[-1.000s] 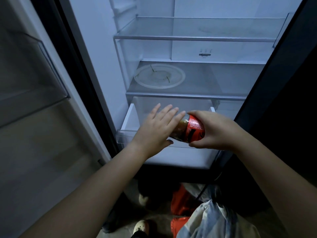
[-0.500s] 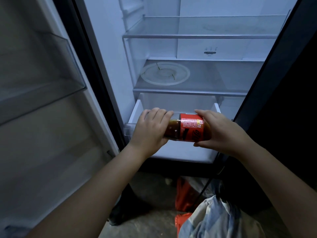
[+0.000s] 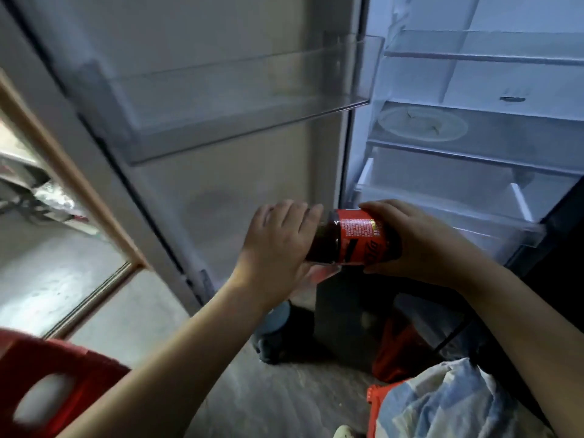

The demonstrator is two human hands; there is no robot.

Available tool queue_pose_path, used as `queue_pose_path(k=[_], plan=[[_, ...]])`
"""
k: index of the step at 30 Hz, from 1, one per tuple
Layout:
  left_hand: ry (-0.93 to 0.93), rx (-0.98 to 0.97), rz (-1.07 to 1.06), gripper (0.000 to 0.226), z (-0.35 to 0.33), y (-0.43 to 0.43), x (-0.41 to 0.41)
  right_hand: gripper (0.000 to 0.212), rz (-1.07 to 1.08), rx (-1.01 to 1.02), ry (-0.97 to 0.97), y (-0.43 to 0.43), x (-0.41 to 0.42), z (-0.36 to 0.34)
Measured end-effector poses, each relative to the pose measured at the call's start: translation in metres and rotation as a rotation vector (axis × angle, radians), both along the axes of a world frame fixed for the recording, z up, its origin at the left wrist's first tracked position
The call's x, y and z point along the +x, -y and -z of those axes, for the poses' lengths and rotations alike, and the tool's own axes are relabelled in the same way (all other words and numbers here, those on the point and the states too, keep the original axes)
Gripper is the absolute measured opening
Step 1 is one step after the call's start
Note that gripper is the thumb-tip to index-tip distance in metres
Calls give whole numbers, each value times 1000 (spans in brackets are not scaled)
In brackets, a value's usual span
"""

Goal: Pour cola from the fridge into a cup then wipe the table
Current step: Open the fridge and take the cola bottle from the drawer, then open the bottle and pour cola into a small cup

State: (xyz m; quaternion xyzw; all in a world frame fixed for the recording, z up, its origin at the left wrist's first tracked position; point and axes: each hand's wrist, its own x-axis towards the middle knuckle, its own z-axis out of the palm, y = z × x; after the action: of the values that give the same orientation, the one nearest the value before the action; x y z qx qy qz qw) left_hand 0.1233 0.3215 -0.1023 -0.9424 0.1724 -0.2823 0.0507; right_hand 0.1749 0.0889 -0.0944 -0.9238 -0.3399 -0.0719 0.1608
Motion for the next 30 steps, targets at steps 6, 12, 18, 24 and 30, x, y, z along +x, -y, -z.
queue_pose_path(k=[6,12,18,24,30], plan=[[26,-24,-210,63,2,-99,-109,95,-213,-6,-7,-114,-58,-1],[44,-55,-436,70,10,-181,-208,92,-509,-17,-7,-221,-109,1],[67,-152,-728,72,15,-246,-293,91,-781,17,-7,-330,-151,-5],[119,-324,-1038,82,29,-287,-359,92,-1000,-28,100,-432,-190,-8],[157,-439,-1296,82,40,-321,-398,85,-1160,74,132,-518,-219,4]])
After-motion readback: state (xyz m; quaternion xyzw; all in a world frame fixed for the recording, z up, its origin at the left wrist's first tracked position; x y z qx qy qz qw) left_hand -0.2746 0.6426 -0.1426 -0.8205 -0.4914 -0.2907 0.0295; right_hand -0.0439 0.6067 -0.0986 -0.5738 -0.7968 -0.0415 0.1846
